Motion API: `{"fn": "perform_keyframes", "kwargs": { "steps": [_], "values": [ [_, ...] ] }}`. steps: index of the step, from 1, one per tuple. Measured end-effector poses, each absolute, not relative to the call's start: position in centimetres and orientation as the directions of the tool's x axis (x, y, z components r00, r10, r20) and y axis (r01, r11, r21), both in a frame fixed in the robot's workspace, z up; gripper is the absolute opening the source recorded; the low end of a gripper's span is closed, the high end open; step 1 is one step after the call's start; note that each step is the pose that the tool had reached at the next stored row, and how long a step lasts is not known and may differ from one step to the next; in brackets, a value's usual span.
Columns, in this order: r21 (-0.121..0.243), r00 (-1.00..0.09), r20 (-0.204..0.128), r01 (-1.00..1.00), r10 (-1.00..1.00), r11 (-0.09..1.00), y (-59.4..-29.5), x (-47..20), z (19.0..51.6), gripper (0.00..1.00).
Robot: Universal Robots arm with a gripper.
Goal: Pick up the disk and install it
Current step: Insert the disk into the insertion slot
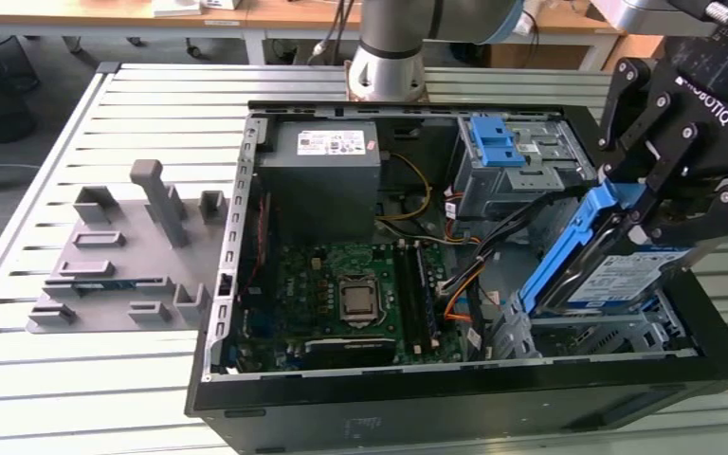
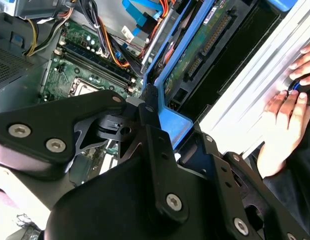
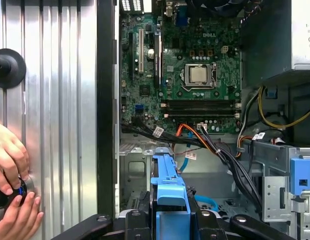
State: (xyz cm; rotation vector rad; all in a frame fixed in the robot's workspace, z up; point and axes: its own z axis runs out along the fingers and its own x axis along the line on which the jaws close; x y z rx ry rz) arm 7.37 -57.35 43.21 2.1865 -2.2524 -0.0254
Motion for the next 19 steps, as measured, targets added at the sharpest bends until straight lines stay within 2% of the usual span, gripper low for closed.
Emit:
{"fn": "perform_keyframes", "kwargs": {
  "steps": [19],
  "values": [
    [0.013,-0.03,-0.009,-0.999,-1.0,0.03,-57.35,7.37,42.57,0.36]
  ]
}}
